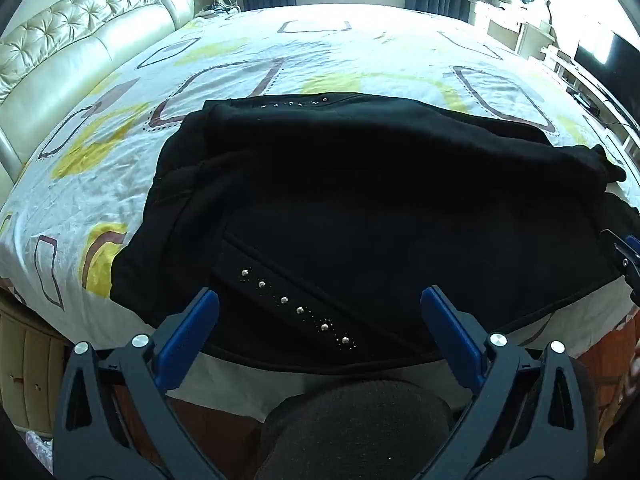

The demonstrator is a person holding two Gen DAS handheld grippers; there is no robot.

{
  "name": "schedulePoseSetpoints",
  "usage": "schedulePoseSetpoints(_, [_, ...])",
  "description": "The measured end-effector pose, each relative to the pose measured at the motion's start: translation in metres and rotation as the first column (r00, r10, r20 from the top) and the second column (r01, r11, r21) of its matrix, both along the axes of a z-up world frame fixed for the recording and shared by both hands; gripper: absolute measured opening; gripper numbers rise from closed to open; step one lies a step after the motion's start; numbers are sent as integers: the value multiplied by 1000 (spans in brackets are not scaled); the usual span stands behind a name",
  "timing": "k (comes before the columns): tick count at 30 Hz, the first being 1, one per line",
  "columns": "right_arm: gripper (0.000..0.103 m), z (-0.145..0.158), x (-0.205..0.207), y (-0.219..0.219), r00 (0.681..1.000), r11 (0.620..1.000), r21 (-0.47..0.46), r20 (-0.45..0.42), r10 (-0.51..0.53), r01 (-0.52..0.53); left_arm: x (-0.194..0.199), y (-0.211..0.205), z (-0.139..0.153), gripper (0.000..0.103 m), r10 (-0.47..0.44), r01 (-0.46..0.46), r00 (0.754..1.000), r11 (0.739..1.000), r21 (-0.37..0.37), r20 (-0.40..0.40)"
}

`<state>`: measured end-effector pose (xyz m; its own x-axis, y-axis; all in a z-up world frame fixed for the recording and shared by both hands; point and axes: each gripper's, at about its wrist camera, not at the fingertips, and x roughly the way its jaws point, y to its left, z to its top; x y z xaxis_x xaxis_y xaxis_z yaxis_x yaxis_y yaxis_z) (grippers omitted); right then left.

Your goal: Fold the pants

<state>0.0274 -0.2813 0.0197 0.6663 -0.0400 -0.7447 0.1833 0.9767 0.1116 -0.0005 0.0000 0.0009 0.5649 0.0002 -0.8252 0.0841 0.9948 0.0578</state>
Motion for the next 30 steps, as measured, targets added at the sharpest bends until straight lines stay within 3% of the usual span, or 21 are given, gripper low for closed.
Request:
schedulePoseSetpoints(5, [99,-3,5,2,1000,1000,26,-10,6,-5,-8,-10,-3,101,-8,7,999,1000,18,51])
schedulePoseSetpoints(12, [99,-5,-1,9,1000,1000,0,4,19,-19,0,-2,4,101,-1,1,1000,999,-40,-12])
schedulePoseSetpoints(30, [99,-11,1,10,999,999,21,-20,25,-24,2,2,1,101,0,0,1000,999,-35,-23])
